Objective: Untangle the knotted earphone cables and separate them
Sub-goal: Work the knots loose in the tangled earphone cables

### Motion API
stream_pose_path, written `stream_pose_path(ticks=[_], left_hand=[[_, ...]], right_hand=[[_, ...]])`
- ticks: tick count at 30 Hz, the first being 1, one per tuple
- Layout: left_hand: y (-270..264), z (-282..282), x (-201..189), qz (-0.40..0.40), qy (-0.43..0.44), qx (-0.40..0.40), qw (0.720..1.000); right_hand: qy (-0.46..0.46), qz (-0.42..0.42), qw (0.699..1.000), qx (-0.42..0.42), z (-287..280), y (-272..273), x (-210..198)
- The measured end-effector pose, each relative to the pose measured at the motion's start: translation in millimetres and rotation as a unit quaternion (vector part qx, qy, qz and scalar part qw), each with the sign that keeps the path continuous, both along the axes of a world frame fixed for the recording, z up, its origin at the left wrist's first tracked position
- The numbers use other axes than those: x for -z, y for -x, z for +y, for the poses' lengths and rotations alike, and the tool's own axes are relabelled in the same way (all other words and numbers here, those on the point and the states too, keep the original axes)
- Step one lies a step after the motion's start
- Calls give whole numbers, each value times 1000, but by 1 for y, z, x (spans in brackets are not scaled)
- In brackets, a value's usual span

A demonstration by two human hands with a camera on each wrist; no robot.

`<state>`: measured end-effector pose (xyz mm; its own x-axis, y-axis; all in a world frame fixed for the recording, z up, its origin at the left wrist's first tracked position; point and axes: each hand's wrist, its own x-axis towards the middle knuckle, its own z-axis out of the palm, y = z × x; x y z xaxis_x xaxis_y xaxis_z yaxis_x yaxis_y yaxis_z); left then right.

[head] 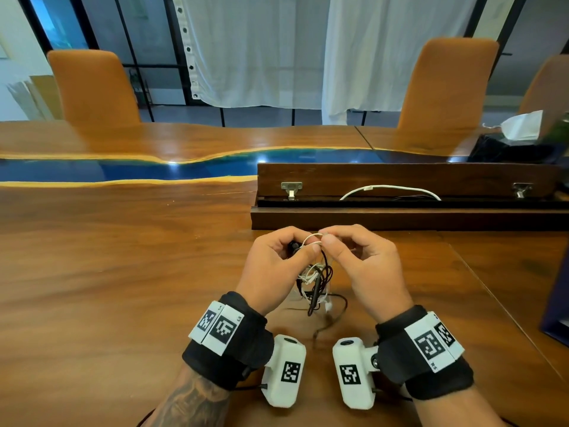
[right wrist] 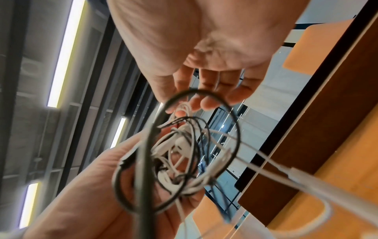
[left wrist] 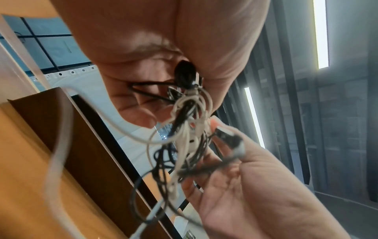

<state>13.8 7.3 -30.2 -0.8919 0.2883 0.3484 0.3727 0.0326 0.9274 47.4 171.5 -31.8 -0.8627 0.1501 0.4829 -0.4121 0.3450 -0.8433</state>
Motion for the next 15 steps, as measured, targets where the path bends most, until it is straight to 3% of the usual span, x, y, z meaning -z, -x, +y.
stream_pose_path(ticks=[5,15], left_hand=[[3,-2,1,-29,-3,-10,1000],[7,-8,2,-30,26,-1,999]], right_hand=[[136,49,986,87,9,7,-1],[253,88,948,169,29,11,-8]])
